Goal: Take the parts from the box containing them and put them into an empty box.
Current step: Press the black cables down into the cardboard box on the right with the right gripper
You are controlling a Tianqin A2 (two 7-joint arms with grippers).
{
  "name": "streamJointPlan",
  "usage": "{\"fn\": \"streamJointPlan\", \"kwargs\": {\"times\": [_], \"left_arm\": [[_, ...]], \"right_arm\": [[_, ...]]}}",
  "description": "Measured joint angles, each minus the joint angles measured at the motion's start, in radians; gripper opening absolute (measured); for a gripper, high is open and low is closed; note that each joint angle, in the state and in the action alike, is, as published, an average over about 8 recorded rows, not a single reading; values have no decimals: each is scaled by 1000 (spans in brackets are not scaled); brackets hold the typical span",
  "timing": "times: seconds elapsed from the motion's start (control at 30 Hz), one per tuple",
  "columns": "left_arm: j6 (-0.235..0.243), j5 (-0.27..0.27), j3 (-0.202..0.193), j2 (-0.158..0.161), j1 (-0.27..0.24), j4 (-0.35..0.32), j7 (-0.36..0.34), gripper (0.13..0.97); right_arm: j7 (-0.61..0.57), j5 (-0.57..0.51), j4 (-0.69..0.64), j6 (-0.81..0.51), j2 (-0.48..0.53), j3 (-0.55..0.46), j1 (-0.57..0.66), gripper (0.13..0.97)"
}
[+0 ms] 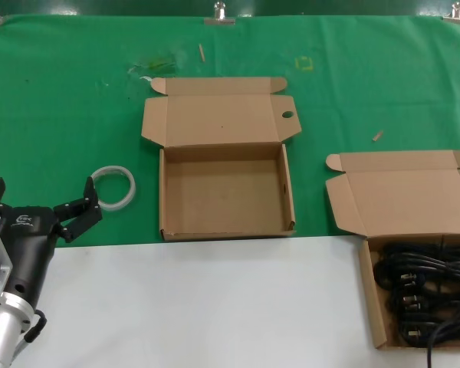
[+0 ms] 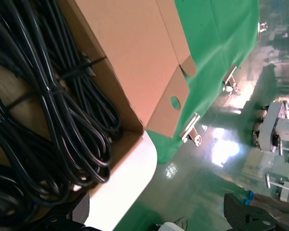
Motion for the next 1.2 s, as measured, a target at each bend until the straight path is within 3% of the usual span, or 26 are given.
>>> {"fn": "streamJointPlan", "kwargs": {"times": [1.2], "left_arm": [[0, 0, 0, 0, 0, 0, 0, 965]], "right_arm": [[60, 0, -9, -18, -38, -37, -24, 963]]}}
